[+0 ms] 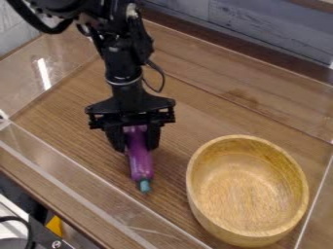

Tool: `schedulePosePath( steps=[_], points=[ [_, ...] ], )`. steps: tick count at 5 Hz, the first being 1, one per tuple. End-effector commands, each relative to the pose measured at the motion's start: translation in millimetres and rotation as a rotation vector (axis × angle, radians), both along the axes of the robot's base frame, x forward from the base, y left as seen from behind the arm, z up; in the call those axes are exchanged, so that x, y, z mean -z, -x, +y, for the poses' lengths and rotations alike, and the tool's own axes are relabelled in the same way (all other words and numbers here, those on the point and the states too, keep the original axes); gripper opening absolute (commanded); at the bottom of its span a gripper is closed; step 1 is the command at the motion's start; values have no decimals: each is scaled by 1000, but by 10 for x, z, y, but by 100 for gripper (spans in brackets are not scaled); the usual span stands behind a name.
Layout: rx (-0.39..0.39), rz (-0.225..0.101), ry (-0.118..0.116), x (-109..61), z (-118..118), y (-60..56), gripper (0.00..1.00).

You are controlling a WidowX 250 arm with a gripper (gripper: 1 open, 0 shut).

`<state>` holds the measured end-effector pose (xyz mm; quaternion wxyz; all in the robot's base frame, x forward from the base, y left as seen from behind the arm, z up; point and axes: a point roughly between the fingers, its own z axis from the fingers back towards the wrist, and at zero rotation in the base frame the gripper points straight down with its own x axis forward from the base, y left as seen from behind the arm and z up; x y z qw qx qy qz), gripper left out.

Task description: Put the purple eggplant in the brown bowl

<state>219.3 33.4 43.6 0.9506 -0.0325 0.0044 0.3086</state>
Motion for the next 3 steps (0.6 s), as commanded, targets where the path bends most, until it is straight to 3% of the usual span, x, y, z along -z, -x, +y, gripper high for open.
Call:
schedulePosePath(
  steps=[1, 3],
  points=[
    [3, -55, -7, -173, 1, -108, 0],
    [-5, -50, 3, -255, 1, -119, 0]
  ],
)
